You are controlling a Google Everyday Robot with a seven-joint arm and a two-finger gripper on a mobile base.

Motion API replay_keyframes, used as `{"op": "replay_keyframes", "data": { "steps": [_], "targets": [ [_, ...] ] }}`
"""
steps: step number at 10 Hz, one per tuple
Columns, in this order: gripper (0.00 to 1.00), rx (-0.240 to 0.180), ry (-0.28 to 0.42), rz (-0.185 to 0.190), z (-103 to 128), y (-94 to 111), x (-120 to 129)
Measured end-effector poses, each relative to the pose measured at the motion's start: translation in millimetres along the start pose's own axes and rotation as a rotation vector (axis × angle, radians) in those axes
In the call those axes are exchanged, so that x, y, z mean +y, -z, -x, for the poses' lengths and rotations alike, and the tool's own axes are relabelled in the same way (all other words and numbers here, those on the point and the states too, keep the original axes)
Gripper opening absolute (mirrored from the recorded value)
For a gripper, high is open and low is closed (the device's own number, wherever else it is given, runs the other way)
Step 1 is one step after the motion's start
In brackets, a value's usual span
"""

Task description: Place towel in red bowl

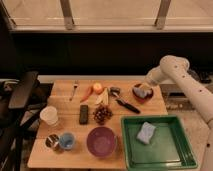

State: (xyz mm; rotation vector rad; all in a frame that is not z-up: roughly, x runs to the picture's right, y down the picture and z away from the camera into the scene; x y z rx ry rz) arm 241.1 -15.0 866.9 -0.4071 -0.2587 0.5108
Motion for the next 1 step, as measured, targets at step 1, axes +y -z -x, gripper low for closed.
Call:
{"op": "replay_keyframes", "data": {
  "steps": [1],
  "targets": [
    [0.62,-0.001,0.002,0.001,2.0,-0.8,0.2]
  ]
}}
